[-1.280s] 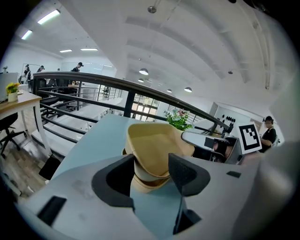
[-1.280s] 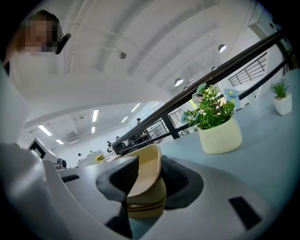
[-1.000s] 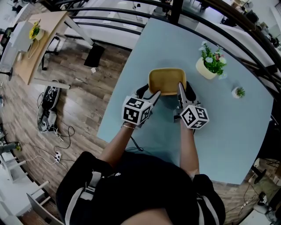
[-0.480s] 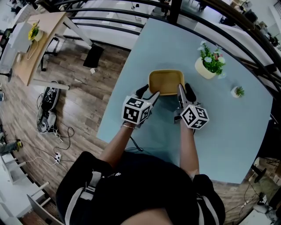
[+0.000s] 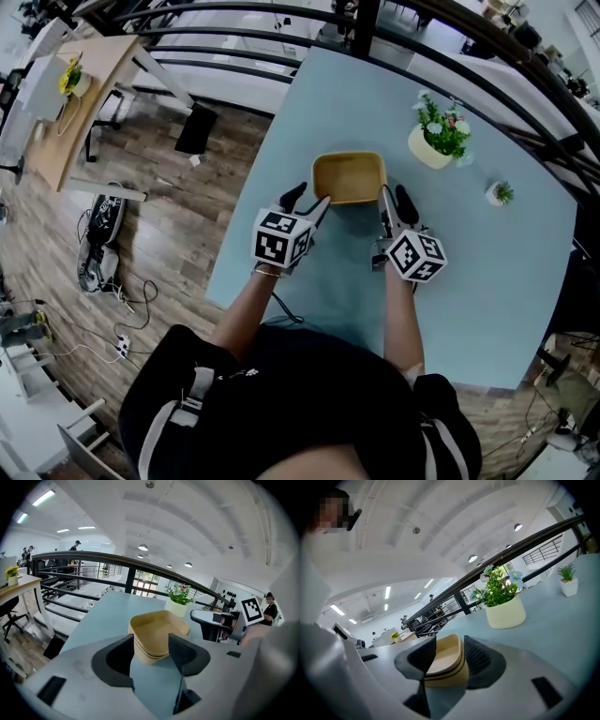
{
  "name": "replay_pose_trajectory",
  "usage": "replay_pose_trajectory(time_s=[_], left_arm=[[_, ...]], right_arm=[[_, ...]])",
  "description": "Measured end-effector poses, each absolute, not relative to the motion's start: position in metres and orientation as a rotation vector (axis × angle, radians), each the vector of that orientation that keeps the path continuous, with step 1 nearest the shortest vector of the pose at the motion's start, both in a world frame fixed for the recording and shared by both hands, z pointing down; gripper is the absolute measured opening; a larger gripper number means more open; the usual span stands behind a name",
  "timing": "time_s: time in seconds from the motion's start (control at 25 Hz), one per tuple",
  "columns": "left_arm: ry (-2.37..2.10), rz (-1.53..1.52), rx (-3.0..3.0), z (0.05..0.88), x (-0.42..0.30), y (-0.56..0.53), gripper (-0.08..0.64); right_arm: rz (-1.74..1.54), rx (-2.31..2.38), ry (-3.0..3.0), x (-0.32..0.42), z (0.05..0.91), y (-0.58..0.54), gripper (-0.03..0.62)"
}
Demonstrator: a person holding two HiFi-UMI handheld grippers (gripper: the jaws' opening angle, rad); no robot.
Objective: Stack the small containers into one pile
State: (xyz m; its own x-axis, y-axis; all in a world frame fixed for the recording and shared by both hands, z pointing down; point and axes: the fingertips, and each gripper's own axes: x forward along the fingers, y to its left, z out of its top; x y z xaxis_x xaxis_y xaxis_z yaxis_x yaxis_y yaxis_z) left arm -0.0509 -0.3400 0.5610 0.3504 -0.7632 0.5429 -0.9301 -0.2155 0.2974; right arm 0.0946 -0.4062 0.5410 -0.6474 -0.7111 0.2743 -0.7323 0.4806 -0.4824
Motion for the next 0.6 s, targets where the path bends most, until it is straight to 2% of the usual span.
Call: replay_pose_trajectory(time_s=[0.36,0.6], left_arm=[[-1.444,0.329,2.165,0.523,-0.028,-0.336,0.209],[-1.375,0.287,2.255,0.498,0.0,-0.324,0.202]], right_arm=[[0.961,1.383,-2.744,0.125,0.503,-0.378,0.172],[0.944,1.42,-2.824,0.146,0.472,-0.352,0.119]])
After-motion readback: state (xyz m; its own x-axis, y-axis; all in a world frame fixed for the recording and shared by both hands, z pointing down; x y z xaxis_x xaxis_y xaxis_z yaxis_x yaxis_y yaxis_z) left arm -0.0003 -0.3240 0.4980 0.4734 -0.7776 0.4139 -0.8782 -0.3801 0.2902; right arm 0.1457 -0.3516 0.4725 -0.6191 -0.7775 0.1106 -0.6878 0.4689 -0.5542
